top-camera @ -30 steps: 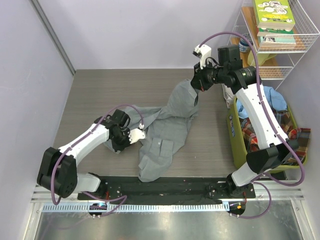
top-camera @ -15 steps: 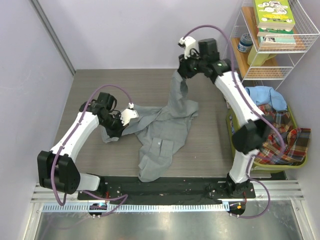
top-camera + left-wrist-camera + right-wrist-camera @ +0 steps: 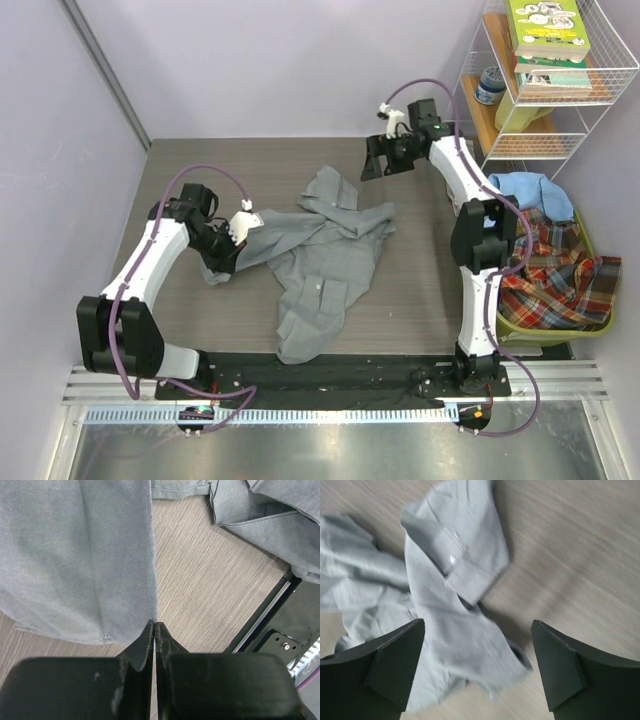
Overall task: Fold and stack the long sleeve shirts
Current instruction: Flatten the shirt out
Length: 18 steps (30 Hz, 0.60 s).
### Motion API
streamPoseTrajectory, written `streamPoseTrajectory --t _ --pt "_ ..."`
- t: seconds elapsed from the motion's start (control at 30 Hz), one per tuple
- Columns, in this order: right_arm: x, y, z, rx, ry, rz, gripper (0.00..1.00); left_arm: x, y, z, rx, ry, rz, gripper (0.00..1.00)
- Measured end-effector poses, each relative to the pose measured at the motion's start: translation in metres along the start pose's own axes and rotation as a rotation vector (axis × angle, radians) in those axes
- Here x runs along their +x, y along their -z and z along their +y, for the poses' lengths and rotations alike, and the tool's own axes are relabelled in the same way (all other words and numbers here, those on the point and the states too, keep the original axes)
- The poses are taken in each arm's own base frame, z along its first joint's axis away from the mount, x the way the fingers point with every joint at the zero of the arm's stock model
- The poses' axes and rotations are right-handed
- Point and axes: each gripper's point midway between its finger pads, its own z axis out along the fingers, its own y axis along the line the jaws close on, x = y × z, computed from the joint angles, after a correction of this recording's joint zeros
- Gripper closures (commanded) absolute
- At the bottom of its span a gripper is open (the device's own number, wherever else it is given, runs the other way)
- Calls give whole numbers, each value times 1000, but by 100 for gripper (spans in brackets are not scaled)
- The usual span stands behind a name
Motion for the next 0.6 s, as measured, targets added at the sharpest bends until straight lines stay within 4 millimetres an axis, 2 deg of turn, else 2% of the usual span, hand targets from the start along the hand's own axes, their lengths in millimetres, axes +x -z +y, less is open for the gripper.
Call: streamPoseTrajectory --t 0.1,0.2,0.37,0.6 --pt "10 16 -8 -9 -6 22 17 1 -3 0 10 6 6 100" --pt "15 13 -3 -27 21 42 18 3 -7 1 23 16 18 100" --pt "31 -13 10 -61 56 107 15 5 -12 4 34 28 29 100" --pt "61 -51 14 -40 66 200 10 3 -13 7 23 28 25 100"
